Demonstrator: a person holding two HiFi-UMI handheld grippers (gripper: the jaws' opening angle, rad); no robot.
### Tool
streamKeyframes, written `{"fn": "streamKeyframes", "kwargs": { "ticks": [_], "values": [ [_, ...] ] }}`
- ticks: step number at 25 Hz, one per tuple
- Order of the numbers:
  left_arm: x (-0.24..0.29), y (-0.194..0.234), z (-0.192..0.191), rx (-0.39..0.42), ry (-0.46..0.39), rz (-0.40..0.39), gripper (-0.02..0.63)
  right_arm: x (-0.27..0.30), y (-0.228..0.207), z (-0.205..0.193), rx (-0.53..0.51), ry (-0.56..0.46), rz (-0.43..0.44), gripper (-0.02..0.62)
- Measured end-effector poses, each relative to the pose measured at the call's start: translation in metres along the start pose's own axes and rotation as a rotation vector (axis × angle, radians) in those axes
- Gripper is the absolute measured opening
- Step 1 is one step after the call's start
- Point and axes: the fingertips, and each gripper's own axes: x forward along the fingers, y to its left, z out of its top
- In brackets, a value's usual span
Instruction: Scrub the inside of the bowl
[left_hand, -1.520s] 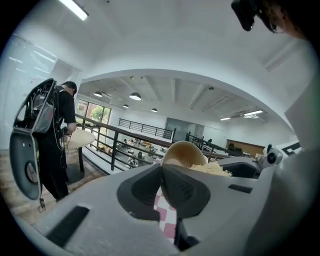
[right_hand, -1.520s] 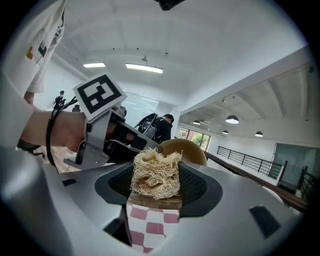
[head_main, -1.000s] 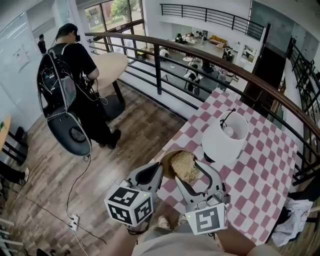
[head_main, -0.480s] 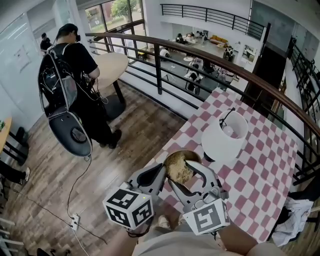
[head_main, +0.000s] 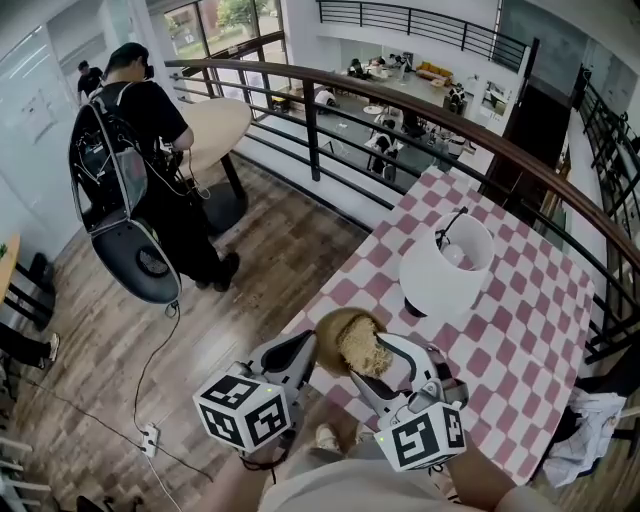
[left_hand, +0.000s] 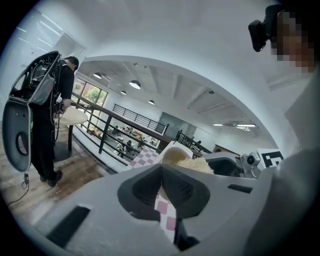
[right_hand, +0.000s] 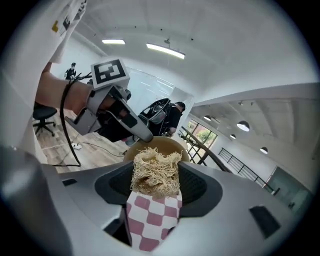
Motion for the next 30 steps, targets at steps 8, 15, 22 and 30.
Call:
{"fn": "streamKeyframes", "kwargs": {
  "ticks": [8,15,22,30],
  "values": [
    [0.009,-0.026,-0.005,0.053,0.031,-0.056,0.017,0.004,-0.015,0.014,-0.041,-0.074,-0.142,0.247],
    [0.013,-0.028,0.005,0.181,0.021,-0.005,0.015,0.007,0.004,0.024,-0.103,-0.092,-0.062,0.247],
    [0.009,-0.009,0.007,0.133,0.01,0.017,0.015,0.001,0.022,0.007,-0.11,-0.046,0.015,0.247],
    [0.014,-0.017,-0.006,0.128,0.039,-0.018,0.015,-0.008,-0.016,0.002,-0.016,-0.069,-0.14,0.249]
  ]
}}
